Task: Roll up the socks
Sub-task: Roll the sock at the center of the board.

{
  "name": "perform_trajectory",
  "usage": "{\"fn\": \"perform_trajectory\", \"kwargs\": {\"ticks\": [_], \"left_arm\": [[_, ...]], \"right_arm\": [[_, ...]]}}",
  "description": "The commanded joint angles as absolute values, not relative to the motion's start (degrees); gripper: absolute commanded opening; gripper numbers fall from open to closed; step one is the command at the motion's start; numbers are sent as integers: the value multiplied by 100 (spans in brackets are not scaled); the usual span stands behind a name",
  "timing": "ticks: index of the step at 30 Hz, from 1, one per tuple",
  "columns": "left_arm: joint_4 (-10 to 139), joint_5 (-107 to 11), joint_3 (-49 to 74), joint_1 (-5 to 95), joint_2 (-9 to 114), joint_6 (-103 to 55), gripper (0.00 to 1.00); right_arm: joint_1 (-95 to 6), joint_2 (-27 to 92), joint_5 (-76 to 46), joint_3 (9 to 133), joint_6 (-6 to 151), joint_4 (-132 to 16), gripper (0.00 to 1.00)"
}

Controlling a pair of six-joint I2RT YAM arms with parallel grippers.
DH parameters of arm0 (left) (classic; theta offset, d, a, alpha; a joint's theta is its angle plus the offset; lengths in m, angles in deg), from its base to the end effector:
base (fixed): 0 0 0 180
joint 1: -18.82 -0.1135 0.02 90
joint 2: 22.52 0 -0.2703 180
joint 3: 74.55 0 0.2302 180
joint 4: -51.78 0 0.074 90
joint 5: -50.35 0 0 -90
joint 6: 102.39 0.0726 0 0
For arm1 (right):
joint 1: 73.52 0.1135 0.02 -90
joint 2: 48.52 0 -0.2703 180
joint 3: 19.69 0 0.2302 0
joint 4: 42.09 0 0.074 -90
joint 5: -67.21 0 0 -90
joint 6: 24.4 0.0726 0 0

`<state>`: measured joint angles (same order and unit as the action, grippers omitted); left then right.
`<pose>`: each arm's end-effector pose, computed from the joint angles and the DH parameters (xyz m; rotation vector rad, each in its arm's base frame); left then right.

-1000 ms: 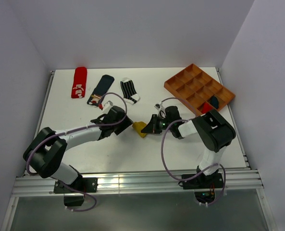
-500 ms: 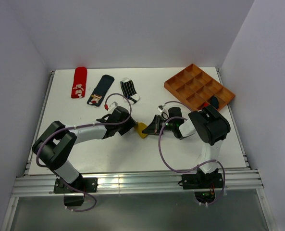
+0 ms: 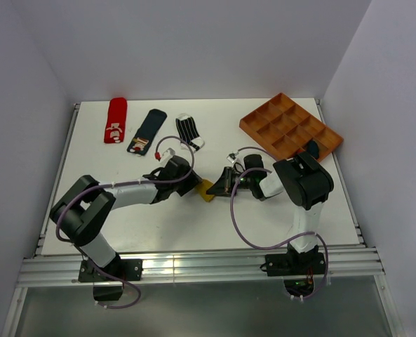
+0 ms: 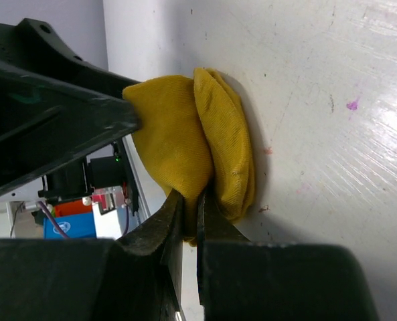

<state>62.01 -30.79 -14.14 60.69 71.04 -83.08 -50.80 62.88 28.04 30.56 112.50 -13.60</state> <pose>0.2573 -0.2156 0.1573 -0.6910 2.3598 -0.7750 0.2832 0.1796 0.0989 -0.1021 2.3623 1.6072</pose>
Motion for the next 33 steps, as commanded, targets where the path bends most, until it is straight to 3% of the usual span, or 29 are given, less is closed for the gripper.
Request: {"fn": "perform_trajectory", "kwargs": {"ticks": [1,6,7,10,14,17,23,33], "left_arm": [[6477,-3008,-1207,6101,7371,-8358,53],[6854,-2990,-1023,6101,7653,-8288,43],[6926,-2990,-979,6101,7706,-8209,39],[7207,-2981,-829,6110,7908,-8007,20],[7480,-3042,-706,6110,8031,-7796,6],[7691,-3148,-548,6110,8146,-7646,3],[8086,-3148,-249,6101,8146,-7426,2],[8359,-3209,50,6110,8146,-7224,2]], "right_arm": [[-5049,6513,2379,3057,10973,-2291,0],[-5041,6425,2353,3137,10841,-2485,6],[-5049,6381,2353,3137,10771,-2538,16],[-5041,6022,2266,3128,10412,-2826,30],[-5014,5109,1608,3137,9673,-3609,42],[-4830,4091,651,3198,9093,-4259,47],[-3654,3235,-1907,3295,8125,-4867,52],[-2440,3612,-3491,3611,7431,-4709,54]]}}
